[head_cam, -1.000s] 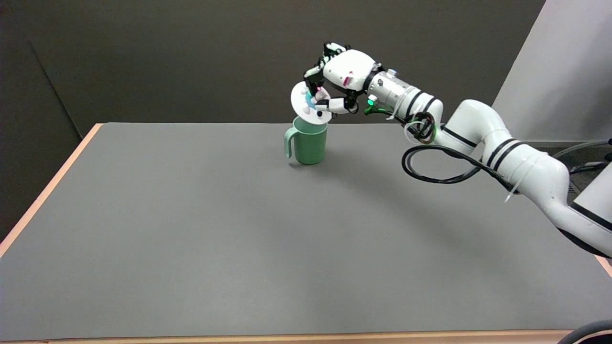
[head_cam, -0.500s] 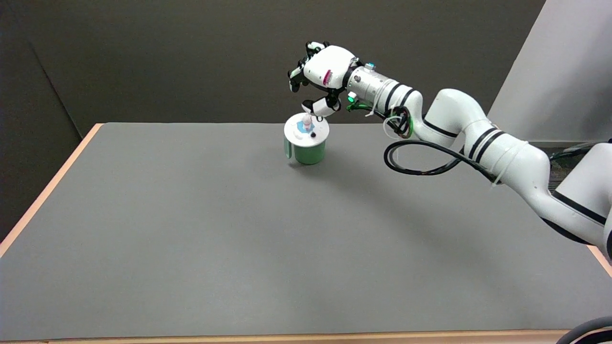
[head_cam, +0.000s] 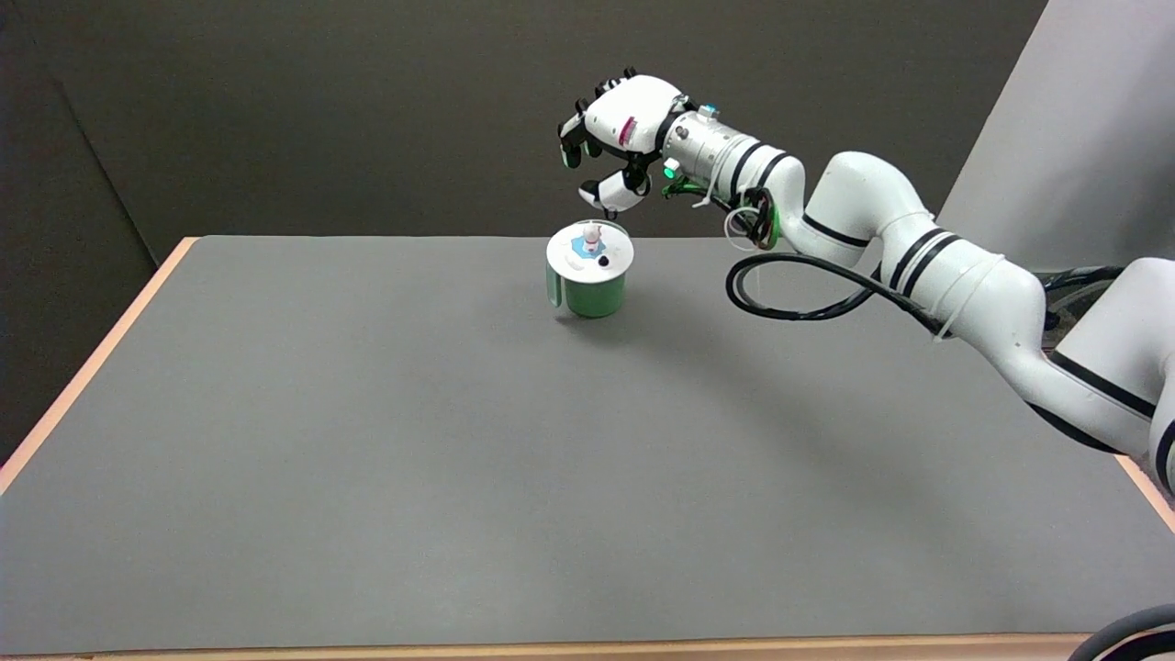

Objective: Place the white cup lid onto the cup.

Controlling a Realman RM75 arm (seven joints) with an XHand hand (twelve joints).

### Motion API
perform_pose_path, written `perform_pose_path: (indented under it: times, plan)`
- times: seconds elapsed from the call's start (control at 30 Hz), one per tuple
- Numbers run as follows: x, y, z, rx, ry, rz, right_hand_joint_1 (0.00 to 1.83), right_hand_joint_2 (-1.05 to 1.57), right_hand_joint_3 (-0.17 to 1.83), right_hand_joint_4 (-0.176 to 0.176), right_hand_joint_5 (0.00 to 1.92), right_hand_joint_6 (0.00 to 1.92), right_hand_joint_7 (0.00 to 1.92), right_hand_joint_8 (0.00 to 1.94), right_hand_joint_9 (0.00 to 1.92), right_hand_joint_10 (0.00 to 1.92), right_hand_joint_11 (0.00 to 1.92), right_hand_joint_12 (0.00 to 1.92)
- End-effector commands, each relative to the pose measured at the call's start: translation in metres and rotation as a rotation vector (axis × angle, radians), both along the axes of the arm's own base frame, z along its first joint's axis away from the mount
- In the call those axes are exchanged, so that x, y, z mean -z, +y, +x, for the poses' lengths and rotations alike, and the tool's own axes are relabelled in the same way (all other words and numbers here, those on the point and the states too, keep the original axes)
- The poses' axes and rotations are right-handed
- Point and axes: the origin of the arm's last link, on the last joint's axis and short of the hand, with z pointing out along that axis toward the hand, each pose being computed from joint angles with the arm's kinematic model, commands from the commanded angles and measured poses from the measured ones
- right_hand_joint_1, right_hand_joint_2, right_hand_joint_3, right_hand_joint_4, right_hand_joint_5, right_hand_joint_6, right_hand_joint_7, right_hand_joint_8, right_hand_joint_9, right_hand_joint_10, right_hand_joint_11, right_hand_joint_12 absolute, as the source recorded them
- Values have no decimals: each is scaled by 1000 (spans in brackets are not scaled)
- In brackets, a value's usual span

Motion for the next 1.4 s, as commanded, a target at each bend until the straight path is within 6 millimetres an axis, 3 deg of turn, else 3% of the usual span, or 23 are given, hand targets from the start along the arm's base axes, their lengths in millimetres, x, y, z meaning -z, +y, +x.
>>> perform_pose_path:
  times: [0.03,0.3,0.77,1.13,1.4]
  plan:
    - [-23,-3,11,1,-36,-71,753,805,608,135,668,691,813,588,761,784,371,1435]
    - [-32,4,-1,22,-41,-87,753,807,609,136,673,681,817,579,769,769,379,1424]
    - [-47,17,-1,17,-135,-99,755,807,610,140,693,656,827,555,777,759,373,1420]
    - [-44,23,-8,25,-146,-76,754,803,611,141,700,652,828,552,790,743,370,1414]
    - [-53,27,-7,34,-256,-90,757,803,611,142,708,644,833,547,797,750,365,1415]
